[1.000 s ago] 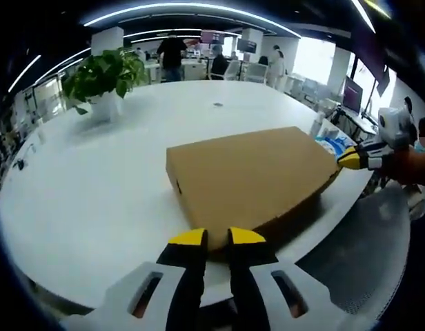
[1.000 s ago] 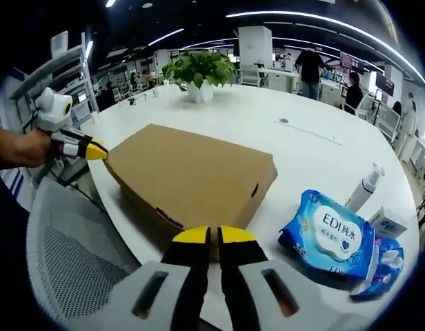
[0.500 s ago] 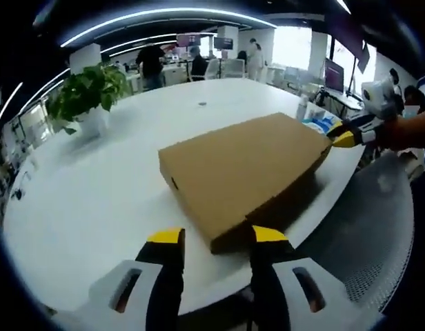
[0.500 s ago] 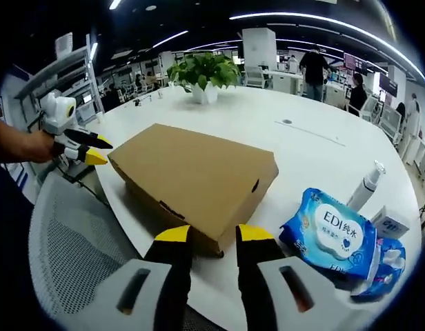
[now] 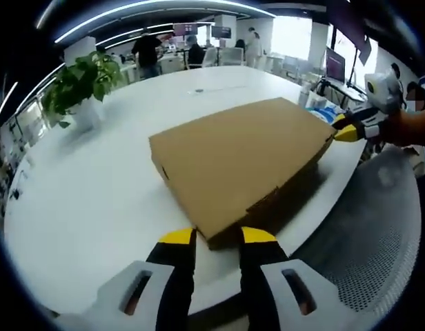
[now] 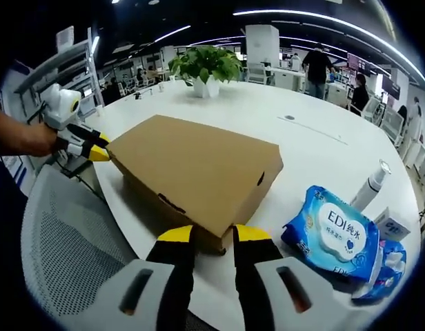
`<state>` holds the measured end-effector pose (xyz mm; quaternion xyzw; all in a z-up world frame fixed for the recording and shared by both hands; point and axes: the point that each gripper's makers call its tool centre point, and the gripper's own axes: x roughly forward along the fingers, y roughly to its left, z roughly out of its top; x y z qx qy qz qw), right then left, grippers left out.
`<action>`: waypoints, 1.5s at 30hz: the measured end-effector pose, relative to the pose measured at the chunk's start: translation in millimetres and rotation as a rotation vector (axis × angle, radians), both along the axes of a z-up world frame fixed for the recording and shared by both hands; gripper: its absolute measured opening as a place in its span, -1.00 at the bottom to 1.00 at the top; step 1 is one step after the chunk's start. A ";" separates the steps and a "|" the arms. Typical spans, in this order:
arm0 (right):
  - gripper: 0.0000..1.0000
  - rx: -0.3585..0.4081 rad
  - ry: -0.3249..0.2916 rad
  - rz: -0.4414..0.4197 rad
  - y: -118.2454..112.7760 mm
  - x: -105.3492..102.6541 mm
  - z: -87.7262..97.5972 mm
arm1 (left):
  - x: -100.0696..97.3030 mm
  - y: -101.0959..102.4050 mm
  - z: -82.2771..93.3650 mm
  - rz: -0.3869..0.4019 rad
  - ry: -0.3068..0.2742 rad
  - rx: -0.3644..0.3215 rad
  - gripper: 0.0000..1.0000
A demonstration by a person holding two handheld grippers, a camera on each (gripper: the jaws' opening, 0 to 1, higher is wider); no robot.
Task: Operate the shoe box by opening the lid, removing the specified soft item, and placing it in the target area until the item is outside and the box remains undamaged.
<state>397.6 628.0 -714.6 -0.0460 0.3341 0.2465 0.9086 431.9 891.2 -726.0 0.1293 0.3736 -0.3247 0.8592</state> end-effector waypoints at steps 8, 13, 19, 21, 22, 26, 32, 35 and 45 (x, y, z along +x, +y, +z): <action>-0.63 -0.004 0.001 -0.017 -9.2 8.6 -1.6 | 14.0 -9.2 -0.2 -0.017 0.002 0.007 -0.55; -0.63 -0.005 -0.002 -0.030 -17.6 15.1 -2.3 | 25.2 -19.0 0.3 -0.022 0.004 0.004 -0.54; -0.64 -0.010 -0.004 -0.042 -28.9 24.5 -2.6 | 36.6 -30.7 0.6 -0.035 0.003 0.004 -0.54; -0.64 -0.013 -0.006 -0.044 -32.3 27.8 -2.6 | 41.3 -34.8 0.3 -0.042 0.003 0.004 -0.54; -0.64 -0.013 -0.005 -0.045 -33.7 29.0 -2.7 | 42.8 -36.1 0.3 -0.044 0.003 0.005 -0.54; -0.64 -0.021 -0.006 -0.054 -41.4 34.9 -3.0 | 48.7 -44.0 0.2 -0.056 0.005 0.004 -0.54; -0.65 -0.029 -0.005 -0.057 -47.9 40.4 -3.4 | 57.6 -51.0 -0.6 -0.070 0.006 0.004 -0.53; -0.65 -0.027 -0.006 -0.064 -51.4 43.2 -4.1 | 60.6 -54.6 0.9 -0.079 0.007 0.004 -0.53; -0.65 -0.040 0.003 -0.059 -55.4 46.3 -6.0 | 64.9 -58.5 0.4 -0.086 0.005 0.000 -0.52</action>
